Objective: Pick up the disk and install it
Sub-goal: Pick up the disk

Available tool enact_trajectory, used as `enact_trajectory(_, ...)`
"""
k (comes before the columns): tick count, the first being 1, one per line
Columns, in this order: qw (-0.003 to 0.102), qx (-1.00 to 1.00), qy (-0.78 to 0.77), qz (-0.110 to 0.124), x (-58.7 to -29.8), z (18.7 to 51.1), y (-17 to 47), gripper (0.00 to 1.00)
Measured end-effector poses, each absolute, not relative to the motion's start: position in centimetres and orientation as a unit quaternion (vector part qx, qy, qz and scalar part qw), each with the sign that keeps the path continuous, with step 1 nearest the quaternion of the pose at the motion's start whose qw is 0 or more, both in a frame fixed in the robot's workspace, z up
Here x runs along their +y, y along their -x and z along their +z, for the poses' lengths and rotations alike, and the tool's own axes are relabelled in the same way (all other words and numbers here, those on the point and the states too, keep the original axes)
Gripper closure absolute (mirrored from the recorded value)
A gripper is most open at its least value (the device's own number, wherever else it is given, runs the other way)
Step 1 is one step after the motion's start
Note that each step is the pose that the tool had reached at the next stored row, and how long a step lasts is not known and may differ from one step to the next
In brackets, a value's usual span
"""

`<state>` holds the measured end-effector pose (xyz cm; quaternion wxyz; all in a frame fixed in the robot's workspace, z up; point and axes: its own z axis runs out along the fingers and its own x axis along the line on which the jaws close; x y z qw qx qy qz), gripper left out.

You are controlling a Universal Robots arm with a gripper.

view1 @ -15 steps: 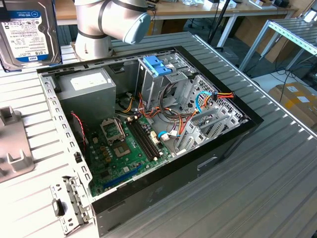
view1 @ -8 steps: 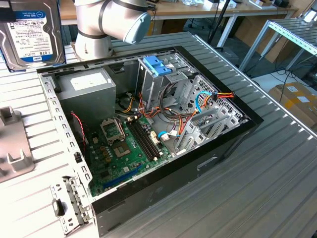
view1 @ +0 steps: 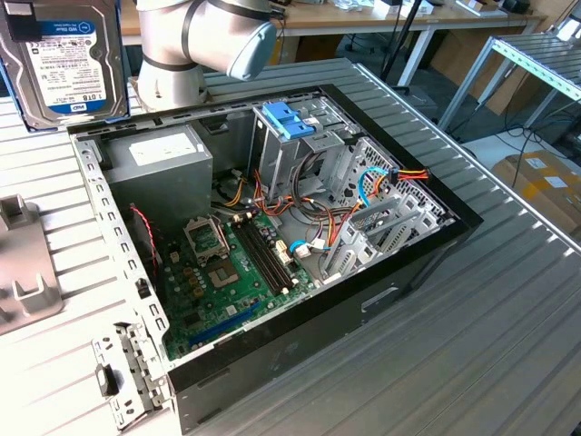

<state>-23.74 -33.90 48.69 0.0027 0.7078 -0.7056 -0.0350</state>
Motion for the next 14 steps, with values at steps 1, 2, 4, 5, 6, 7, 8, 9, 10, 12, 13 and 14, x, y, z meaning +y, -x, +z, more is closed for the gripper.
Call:
enact_trajectory(1, 0.003, -0.706, -0.708, -0.035, -33.9, 48.7, 23.6, 0.63)
enact_trajectory(2, 0.003, -0.706, -0.708, -0.035, -34.0, 48.7, 23.5, 0.63)
enact_trajectory(4, 0.003, -0.706, -0.708, -0.035, -34.0, 48.7, 23.3, 0.63)
enact_trajectory(5, 0.003, -0.706, -0.708, -0.035, -34.0, 48.7, 23.2, 0.63)
enact_trajectory(6, 0.003, -0.706, -0.708, -0.035, -34.0, 48.7, 23.1, 0.63)
enact_trajectory(7, 0.003, -0.706, -0.708, -0.035, -34.1, 48.7, 23.1, 0.63)
enact_trajectory(8, 0.003, -0.706, -0.708, -0.035, -34.1, 48.7, 22.9, 0.63)
enact_trajectory(9, 0.003, -0.706, -0.708, -0.035, -34.1, 48.7, 22.7, 0.63)
enact_trajectory(10, 0.003, -0.706, -0.708, -0.035, -34.2, 48.7, 22.5, 0.63)
enact_trajectory(12, 0.003, -0.706, -0.708, -0.035, -34.2, 48.7, 22.3, 0.63)
enact_trajectory(13, 0.003, -0.706, -0.708, -0.035, -34.3, 48.7, 22.2, 0.63)
enact_trajectory(14, 0.003, -0.706, -0.708, -0.035, -34.3, 48.7, 22.1, 0.63)
